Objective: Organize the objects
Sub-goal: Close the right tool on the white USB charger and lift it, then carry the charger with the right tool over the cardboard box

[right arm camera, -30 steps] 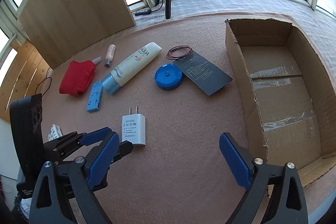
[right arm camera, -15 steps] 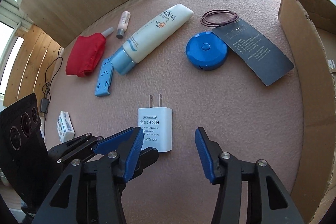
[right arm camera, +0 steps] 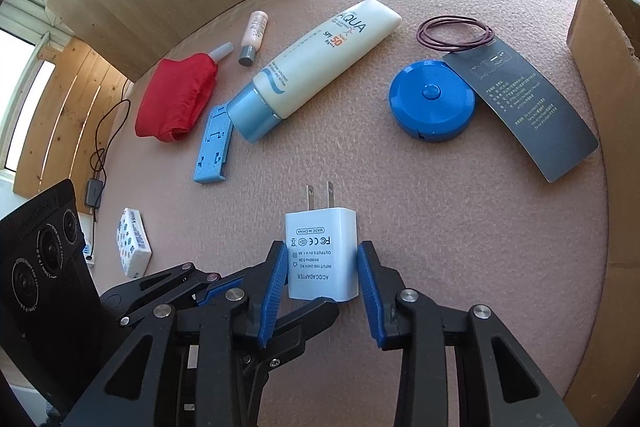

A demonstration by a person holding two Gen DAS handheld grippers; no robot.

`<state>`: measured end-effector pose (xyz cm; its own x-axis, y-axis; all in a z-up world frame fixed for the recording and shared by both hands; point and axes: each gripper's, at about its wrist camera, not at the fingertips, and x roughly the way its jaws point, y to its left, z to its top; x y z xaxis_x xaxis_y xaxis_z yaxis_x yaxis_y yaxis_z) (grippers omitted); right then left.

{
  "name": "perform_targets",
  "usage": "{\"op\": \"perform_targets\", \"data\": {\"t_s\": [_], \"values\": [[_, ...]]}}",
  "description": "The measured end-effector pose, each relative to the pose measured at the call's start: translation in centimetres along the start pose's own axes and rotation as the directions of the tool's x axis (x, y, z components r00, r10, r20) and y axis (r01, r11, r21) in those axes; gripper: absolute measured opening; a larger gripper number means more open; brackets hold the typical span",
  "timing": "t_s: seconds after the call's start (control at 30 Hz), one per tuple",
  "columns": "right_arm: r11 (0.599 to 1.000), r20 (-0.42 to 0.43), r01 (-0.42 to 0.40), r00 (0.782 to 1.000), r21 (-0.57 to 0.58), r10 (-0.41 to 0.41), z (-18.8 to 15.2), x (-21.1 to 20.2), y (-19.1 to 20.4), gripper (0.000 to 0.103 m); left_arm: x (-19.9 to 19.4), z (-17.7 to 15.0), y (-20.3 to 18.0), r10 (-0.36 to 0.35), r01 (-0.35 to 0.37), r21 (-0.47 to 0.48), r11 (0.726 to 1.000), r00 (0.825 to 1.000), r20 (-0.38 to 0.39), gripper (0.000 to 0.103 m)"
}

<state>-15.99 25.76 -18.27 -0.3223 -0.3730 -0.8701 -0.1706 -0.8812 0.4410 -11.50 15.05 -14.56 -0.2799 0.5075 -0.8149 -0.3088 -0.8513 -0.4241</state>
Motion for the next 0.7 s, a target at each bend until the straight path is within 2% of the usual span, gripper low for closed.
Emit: {"op": "perform_targets", "data": {"t_s": [0.33,0.7], "values": [[1.0,0.073,0.008,0.997,-0.002,-0.007,-0.9,-3.5,0.0,0.033,-2.1,0.7,-3.9,-0.01,0.007,0.07,0.997,0.999,0.044,0.035],[0.998,0.227,0.03,0.973,0.05,-0.04,-3.0,-11.5,-2.8,0.033,-2.7,2.2,-12.3,-0.087,0.072,0.197,0.978,0.994,0.069,0.036]]}}
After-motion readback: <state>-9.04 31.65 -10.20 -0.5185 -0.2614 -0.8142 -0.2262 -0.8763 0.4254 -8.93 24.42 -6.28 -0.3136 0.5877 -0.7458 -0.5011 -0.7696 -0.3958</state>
